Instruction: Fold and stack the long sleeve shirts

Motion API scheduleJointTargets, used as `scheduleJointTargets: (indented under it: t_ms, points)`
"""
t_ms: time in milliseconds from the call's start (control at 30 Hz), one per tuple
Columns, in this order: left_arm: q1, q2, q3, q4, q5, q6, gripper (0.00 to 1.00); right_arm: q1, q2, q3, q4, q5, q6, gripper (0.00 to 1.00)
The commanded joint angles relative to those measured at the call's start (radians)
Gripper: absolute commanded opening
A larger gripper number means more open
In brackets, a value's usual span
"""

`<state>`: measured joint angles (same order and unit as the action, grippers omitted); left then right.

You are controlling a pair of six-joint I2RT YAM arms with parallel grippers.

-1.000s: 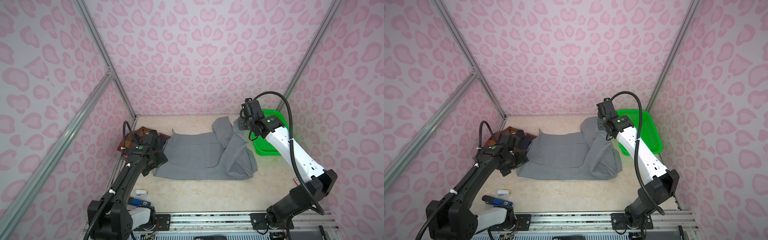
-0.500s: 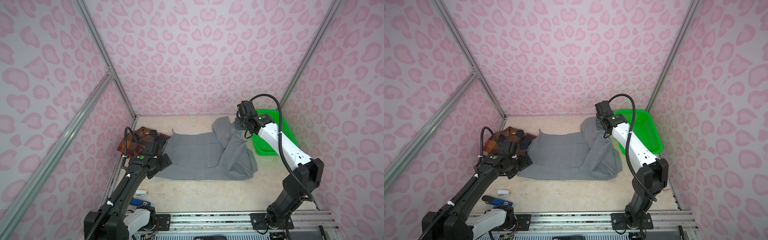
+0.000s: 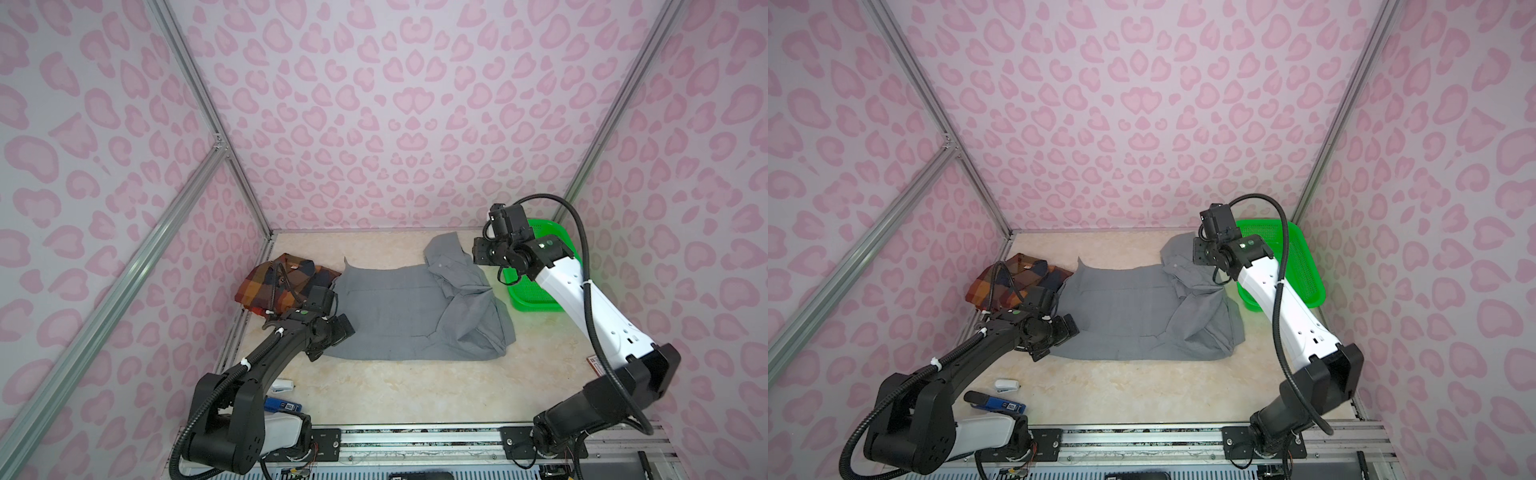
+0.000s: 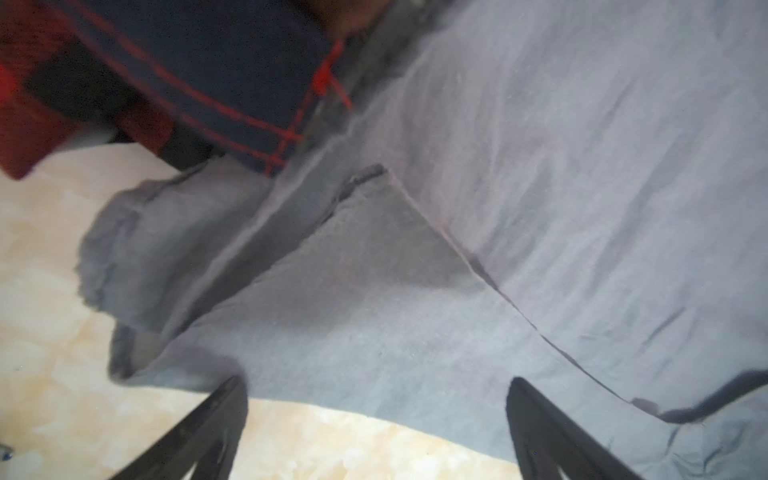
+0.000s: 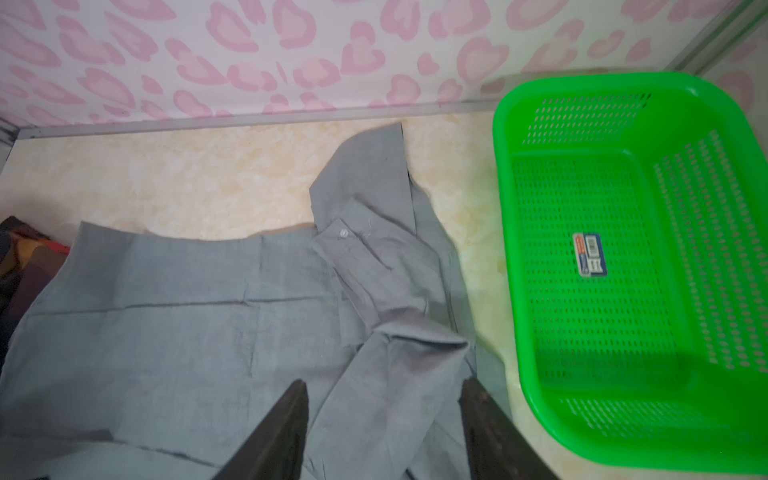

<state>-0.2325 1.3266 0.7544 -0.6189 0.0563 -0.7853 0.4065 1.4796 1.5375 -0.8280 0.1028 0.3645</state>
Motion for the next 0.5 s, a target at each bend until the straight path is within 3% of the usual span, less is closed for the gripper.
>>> scheduleJointTargets:
  t_ms: [0, 267, 467]
  points:
    - [-0.002, 0.039, -0.016, 0.051, -0.006, -0.006, 0.98, 0.005, -0.128, -0.27, 0.067, -0.043, 0.095, 0.57]
    - [-0.002, 0.114, -0.058, 0.106, -0.003, -0.012, 0.98, -0.028, -0.233, -0.655, 0.178, -0.03, 0.238, 0.5]
    - [-0.002, 0.132, -0.084, 0.128, -0.009, -0.02, 0.98, -0.101, -0.072, -0.683, 0.228, -0.125, 0.234, 0.46]
